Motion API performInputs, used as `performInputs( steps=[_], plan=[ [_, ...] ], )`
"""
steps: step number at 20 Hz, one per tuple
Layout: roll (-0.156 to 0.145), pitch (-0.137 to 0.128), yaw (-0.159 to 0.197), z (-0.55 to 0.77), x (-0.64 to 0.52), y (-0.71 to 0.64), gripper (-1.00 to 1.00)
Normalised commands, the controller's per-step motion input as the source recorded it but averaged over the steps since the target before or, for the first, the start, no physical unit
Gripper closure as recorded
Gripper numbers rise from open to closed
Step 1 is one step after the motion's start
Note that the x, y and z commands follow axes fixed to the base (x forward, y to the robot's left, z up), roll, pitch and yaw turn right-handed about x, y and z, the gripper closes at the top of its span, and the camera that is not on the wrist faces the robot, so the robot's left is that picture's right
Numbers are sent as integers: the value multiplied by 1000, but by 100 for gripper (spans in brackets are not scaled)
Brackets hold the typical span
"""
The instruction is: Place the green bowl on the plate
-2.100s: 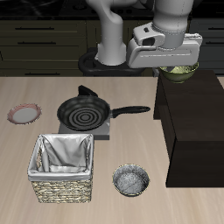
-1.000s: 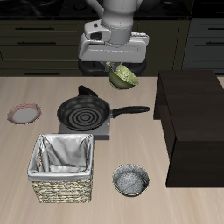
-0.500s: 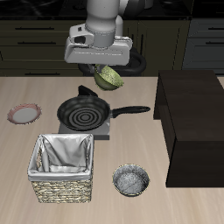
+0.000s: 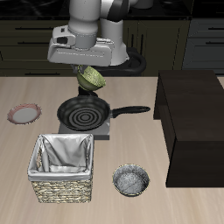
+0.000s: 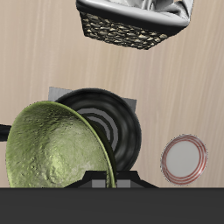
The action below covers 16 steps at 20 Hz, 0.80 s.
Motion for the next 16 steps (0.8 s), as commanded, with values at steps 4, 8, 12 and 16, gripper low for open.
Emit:
performInputs(
  steps=[4,8,12,16],
  plan=[
    [-46,-1,-35,-143,-61,-487,100],
    [-8,0,-36,-66,-150,-345,100],
    [-48,-41,6,24,-203,-558,100],
    [-67,-7,-34,-37,11,-642,100]
  ],
)
